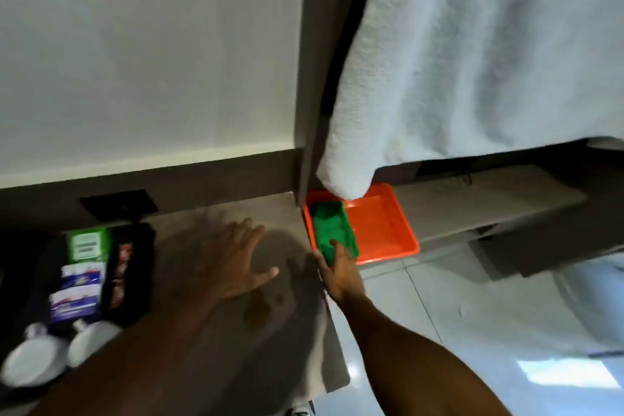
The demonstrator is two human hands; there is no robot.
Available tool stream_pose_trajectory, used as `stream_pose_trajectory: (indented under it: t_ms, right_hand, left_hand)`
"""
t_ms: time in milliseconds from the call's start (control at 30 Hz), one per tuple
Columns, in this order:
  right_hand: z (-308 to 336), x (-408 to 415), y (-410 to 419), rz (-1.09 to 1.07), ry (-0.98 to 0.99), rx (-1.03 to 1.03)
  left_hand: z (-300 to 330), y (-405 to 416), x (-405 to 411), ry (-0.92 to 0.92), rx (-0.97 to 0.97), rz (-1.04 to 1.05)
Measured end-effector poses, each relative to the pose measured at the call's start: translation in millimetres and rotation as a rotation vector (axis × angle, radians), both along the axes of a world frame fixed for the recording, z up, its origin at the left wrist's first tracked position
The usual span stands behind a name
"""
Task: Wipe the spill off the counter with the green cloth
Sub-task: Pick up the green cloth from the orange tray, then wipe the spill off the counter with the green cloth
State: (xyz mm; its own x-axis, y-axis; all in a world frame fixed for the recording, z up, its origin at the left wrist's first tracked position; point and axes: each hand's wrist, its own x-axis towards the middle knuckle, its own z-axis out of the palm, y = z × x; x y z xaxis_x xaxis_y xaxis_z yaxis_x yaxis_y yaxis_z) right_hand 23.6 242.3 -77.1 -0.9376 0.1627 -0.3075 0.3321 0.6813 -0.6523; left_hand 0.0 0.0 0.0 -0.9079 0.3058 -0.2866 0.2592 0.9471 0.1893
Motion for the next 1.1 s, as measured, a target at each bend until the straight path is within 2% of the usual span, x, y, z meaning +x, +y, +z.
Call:
stream_pose_trajectory:
  t_ms: [167, 367, 500, 667, 767, 833, 900, 1000, 1100]
  right_hand:
    - [-33.9, -56.4, 21.2, -0.192, 0.003, -0.018]
    - [-85.1, -113.6, 40.6, -0.140, -0.037, 0.094]
    - [-102.7, -135.3, 43.9, -0.111, -0.065, 0.182]
    - [-90.4, -156.0, 35.3, -0.429, -0.112, -0.040]
    - [-60.7, -144.1, 11.3, -0.518, 0.072, -0.072]
    - [-42.8, -123.9, -14.9, -0.397, 0.183, -0.007]
    - [-37.9, -104.6, -30.6, -0.132, 0.268, 0.078]
    - [-43.5, -72.5, -63.1, 0.265, 0.218, 0.176]
    - [-58.0, -48.6, -83.1, 0.461, 0.144, 0.325]
  left_hand:
    - [-33.6, 4.3, -28.3, -0.073, -0.074, 0.067]
    - [-94.8, -0.3, -92.3, -0.176, -0.141, 0.095]
    - [-130.4, -6.0, -103.3, -0.205, -0.197, 0.058]
    - [-130.1, -8.1, -101.3, -0.252, -0.153, 0.127]
    - [-111.2, -13.8, -103.8, -0.268, -0.189, 0.000]
    - [-100.1, -36.7, -95.1, -0.240, -0.168, 0.014]
    - [-101.3, -61.1, -77.4, -0.109, -0.124, 0.103]
    - [-118.4, -106.3, -19.0, 0.041, -0.136, 0.186]
    - [-139.1, -132.0, 27.5, 0.084, -0.103, 0.243]
